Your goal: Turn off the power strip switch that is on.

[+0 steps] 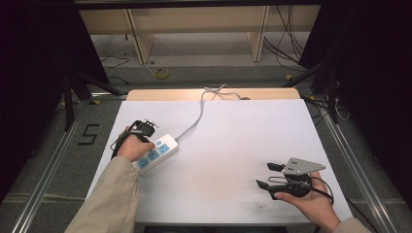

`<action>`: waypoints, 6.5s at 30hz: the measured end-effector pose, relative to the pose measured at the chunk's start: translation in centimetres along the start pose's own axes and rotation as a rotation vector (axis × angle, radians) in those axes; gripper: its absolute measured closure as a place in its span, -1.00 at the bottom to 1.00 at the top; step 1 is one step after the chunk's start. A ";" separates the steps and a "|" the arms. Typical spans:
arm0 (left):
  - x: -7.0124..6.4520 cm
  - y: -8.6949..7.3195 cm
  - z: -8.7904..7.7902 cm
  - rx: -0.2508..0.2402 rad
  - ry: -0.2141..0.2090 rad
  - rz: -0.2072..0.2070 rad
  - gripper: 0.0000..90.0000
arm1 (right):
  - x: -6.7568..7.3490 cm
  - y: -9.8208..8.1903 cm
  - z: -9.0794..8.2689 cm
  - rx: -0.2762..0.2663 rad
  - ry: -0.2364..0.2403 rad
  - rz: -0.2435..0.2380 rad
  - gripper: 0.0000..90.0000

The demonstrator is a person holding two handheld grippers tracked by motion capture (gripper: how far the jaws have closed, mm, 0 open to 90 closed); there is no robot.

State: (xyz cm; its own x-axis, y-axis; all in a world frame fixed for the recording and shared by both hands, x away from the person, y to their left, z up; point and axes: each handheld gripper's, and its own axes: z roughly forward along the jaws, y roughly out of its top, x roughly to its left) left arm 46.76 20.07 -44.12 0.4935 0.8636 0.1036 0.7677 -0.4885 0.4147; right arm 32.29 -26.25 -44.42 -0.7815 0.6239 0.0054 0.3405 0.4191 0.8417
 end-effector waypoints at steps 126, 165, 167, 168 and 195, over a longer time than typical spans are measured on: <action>0.2 0.2 -1.4 0.015 0.006 0.031 1.00 | -0.1 0.2 0.1 0.002 0.003 -0.008 -0.36; -4.2 -0.4 -3.8 -0.424 -0.191 0.171 -0.13 | -0.2 0.1 0.0 -0.003 -0.001 0.002 -0.37; -4.6 -0.7 -3.9 -0.445 -0.220 0.175 -0.20 | -0.3 0.1 0.0 -0.001 0.000 0.000 -0.37; -4.9 -0.8 -4.0 -0.457 -0.237 0.181 -0.23 | -0.2 0.1 0.0 -0.001 0.001 0.004 -0.37; -8.5 -6.0 -4.0 -0.531 -0.242 0.230 -0.64 | -0.4 0.0 0.1 0.007 0.008 0.009 -0.40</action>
State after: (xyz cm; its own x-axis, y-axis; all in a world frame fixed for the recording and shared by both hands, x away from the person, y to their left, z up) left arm 36.35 16.19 -43.85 0.7482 0.6606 0.0622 0.3535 -0.4762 0.8052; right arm 32.68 -26.44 -44.50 -0.7824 0.6226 0.0177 0.3515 0.4178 0.8378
